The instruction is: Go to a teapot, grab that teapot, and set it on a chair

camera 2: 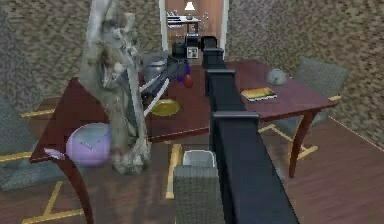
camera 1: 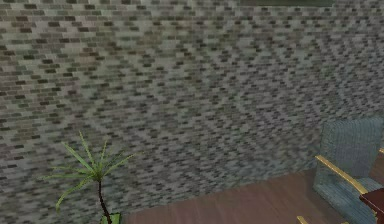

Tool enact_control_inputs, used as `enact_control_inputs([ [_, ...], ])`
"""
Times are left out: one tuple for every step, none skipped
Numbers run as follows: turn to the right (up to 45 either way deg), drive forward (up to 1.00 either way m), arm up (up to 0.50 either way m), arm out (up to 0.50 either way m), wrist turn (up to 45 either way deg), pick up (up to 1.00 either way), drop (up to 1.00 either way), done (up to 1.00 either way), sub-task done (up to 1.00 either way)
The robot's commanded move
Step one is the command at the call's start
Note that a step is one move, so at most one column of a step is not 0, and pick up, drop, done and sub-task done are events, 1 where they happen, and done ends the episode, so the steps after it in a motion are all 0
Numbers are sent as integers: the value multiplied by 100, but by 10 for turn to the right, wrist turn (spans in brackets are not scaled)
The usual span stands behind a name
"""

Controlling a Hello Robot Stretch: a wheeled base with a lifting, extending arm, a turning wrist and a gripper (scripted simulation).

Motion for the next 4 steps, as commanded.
enact_control_inputs([
  [0, 0, 0, 0, 450, 0, 0, 0, 0],
  [0, 0, 0, 0, 450, 0, 0, 0, 0],
  [0, 0, 0, 0, 450, 0, 0, 0, 0],
  [0, 0, 0, 0, 360, 0, 0, 0, 0],
])
